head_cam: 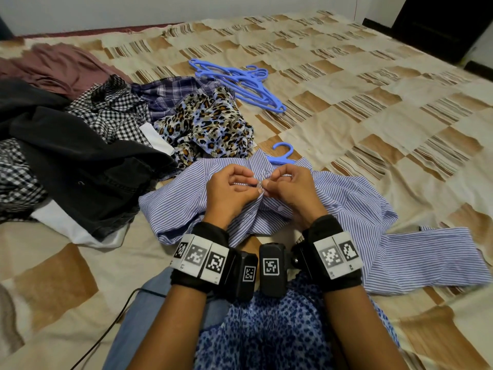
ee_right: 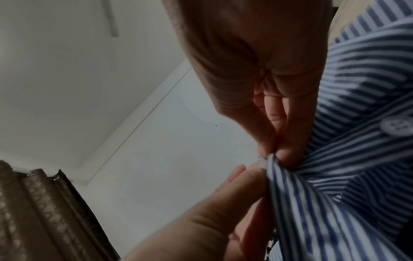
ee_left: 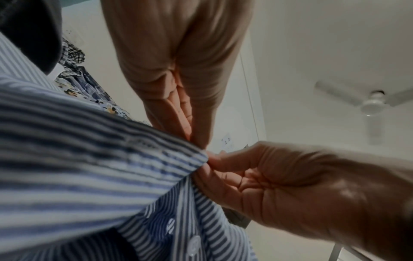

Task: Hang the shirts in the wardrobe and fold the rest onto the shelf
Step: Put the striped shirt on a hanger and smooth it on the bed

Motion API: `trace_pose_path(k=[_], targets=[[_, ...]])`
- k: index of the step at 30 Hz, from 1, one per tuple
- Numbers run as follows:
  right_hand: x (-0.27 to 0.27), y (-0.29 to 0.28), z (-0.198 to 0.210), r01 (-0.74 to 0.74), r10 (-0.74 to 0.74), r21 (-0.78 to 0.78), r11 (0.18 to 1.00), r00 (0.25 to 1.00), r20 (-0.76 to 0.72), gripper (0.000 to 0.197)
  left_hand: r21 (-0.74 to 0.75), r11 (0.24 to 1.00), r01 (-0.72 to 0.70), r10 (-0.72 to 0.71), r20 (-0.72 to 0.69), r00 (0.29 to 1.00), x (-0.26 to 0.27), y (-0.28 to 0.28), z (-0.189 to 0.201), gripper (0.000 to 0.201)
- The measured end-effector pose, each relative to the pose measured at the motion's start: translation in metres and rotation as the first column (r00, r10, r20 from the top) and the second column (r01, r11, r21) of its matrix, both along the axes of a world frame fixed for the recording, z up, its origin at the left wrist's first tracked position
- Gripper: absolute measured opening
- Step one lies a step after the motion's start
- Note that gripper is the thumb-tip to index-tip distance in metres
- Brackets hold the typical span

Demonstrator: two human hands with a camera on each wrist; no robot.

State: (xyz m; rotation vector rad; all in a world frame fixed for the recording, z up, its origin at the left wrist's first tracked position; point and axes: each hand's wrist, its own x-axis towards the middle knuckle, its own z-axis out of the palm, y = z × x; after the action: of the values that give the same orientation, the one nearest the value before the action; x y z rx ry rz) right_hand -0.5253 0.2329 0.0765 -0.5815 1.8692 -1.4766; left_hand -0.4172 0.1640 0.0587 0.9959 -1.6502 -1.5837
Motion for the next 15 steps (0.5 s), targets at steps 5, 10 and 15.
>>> trace_pose_path(k=[5,10,15], targets=[[-0.0025,-0.0005,-0.0011,-0.002,0.002,-0.028,1.000,1.000,-0.027,0.030,-0.049,0.997,0.065,-0.062,0.055,0.997,0.0008,-0.0002,-0.0057,0.010],[-0.0040,0.0001,-0.0003,-0.087,0.085,-0.014,0.996,0.992,-0.097,0.026,-0.175,0.984,0.035,-0.015,0.116,0.993,0.0013,-0.0012,-0.0046,0.006],[-0.0063,-0.0005,-0.0011,-0.132,0.140,0.059,0.989,0.975,-0.174,0.021,-0.222,0.975,0.016,0.014,0.132,0.991,0.0016,-0.0004,-0.0050,0.005]])
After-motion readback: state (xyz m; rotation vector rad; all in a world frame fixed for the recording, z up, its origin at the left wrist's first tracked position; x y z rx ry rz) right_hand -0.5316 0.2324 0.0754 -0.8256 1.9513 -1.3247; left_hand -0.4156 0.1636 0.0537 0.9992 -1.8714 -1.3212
